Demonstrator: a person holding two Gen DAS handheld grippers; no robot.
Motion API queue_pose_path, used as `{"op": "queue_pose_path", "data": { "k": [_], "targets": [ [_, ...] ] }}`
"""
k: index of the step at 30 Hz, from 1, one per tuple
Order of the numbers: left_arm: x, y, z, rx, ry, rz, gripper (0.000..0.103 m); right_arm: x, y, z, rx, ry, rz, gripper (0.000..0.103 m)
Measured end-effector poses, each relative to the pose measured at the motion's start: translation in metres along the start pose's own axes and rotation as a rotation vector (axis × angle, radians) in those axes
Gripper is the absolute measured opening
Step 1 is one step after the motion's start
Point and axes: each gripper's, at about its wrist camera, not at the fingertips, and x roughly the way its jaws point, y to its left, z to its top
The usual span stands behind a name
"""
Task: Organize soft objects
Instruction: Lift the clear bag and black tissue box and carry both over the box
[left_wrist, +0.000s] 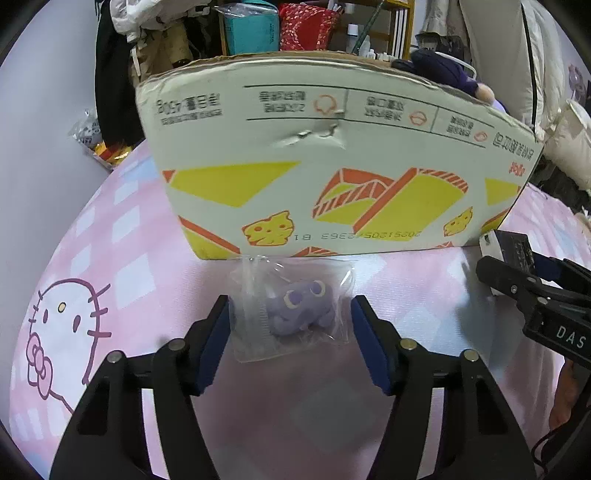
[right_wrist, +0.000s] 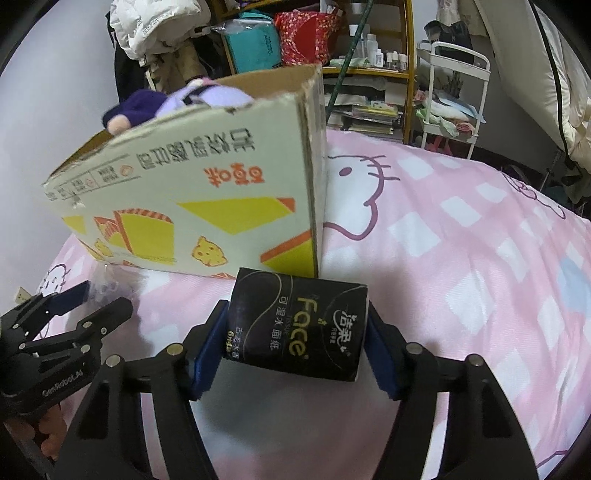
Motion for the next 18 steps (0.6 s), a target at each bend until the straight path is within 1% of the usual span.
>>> {"op": "queue_pose_path", "data": {
  "k": [4,11,18],
  "targets": [
    [-0.002,0.007,0.0,-0.003,-0.004,-0.001,0.06,-0.001,0.0,0.0,-0.001,0.001,0.003,0.072],
    [-0.012,0.006,0.0,0.003,-0.03,-0.003,0.059,-0.001,0.0,0.001,-0.007,0.007,0.006,0.072],
    [-0.032,0.011,0.0,-0.032,-0.072,-0.01,0.06,-0.013,0.002,0.001,-0.001,-0.019,0.023,0.072]
  ]
}}
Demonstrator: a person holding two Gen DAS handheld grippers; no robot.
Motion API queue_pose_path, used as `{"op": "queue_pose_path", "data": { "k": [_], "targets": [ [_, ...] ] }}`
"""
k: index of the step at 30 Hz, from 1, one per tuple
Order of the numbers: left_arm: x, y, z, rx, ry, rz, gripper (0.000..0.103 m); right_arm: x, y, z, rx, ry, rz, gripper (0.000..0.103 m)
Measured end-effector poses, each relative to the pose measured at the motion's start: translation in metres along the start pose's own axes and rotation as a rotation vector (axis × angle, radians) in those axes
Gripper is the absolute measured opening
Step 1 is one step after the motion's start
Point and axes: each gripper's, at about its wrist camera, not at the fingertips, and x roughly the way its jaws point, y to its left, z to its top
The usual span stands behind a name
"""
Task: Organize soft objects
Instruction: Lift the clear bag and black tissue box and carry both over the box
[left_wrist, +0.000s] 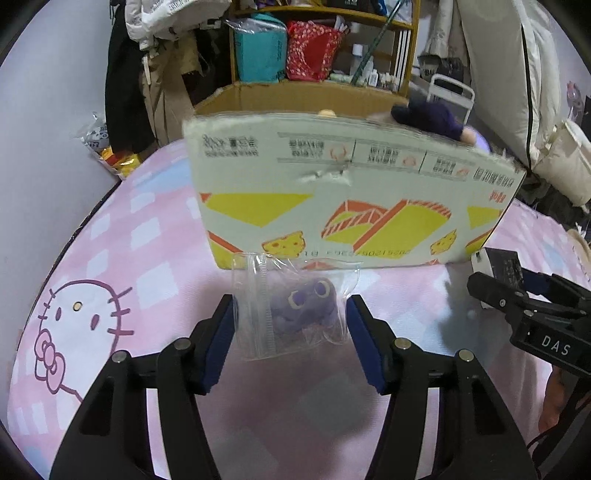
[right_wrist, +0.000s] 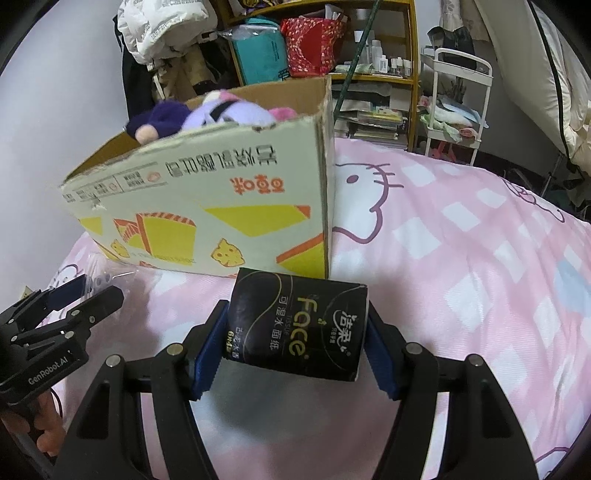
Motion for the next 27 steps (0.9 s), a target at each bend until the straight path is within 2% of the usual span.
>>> {"op": "queue_pose_path", "data": {
  "k": [13,20,27],
  "targets": [
    [-0.073,0.005,0.011,-0.022,-0.167,0.012,0.06,-0.07,0.009,0.018,-0.016,-0.187,0.055,0.072],
    [-0.127,-0.003,0.028,0.044,-0.302,0.043,0.06,-0.102,0.013,0.033,-0.03,-0.288,0.069,0.072],
    [-0.151,-0.022,0.065,0.127,-0.398,0.07,0.06,-0.118,0.022,0.047,-0.063,-0.375,0.075,0.072]
  ]
}}
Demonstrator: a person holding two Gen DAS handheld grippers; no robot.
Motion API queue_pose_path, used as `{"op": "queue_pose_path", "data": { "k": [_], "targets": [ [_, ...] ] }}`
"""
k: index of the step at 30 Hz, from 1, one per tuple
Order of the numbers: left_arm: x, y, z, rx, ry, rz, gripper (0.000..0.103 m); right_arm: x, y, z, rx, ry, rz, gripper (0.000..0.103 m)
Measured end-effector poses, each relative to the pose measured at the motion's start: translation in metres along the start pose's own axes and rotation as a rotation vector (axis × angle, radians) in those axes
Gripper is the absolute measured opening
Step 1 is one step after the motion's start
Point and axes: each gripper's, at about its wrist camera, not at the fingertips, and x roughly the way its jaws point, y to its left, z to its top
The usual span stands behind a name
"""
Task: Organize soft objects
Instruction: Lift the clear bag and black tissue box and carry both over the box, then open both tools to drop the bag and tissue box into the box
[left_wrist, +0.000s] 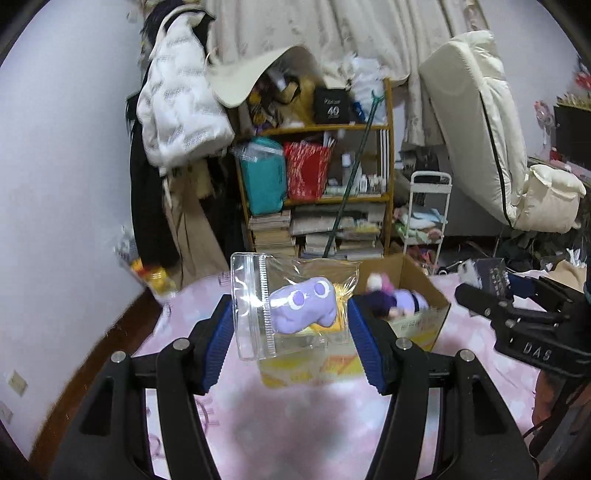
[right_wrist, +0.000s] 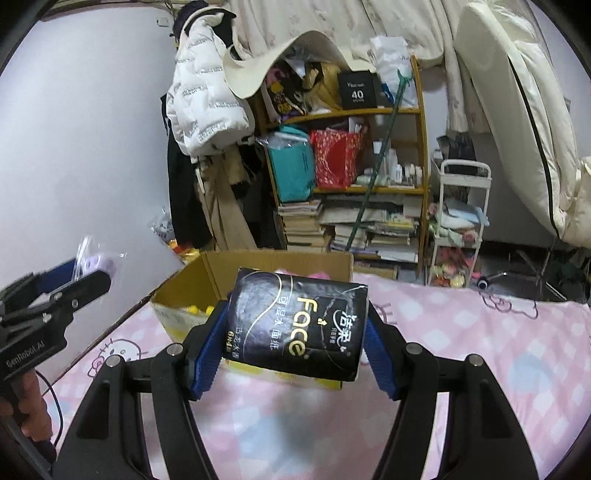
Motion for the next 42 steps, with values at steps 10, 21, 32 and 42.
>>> {"op": "queue_pose_path", "data": {
  "k": [10,21,32,42],
  "targets": [
    [0.031,0.0,0.037,0.014,-0.105,-0.009,0.061,0.027,0.004,0.049,-0.022,-0.071,0.011,0.072],
    [0.099,0.012,0.007,0.002,0.026,-0.037,0.061,0.087,0.001,0.051,-0.004,0.028,0.121,0.072],
    [0.114,0.016,-0.01,-0.029,0.093,-0.05,0.077,0.122,0.005,0.034,0.087,0.114,0.154,0.089],
    [0.095,0.031,0.001,-0.068,0.11,-0.011,0.089,0.095,-0.018,0.039,0.16,0.056,0.079,0.101]
  ]
}}
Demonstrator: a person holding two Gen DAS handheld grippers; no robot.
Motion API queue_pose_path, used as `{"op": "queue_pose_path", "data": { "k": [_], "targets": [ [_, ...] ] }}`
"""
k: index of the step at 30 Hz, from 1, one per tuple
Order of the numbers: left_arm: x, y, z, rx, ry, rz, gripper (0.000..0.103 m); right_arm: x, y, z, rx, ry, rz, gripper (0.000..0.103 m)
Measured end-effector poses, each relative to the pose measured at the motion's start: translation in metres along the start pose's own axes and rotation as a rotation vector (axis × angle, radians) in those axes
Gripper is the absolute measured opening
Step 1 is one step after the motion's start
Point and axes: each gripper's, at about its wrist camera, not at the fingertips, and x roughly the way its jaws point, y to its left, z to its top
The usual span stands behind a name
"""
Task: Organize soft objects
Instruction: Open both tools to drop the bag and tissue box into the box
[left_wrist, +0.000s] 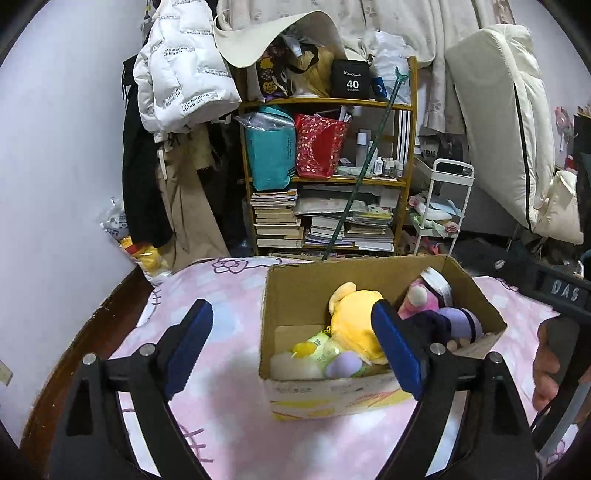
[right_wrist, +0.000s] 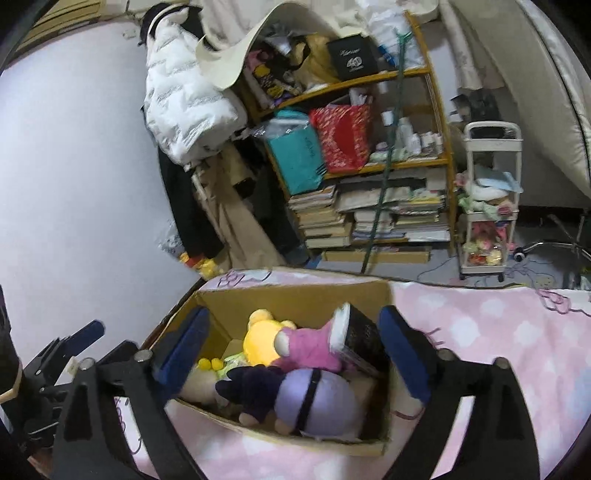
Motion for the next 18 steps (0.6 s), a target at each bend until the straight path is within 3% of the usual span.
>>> {"op": "queue_pose_path", "data": {
  "k": [18],
  "targets": [
    [-0.165,0.006,0.008,0.009,-0.206,0.121,0.101,-0.124,0.021,-0.004,-0.16,-0.101,-0.085,0.103]
  ]
}}
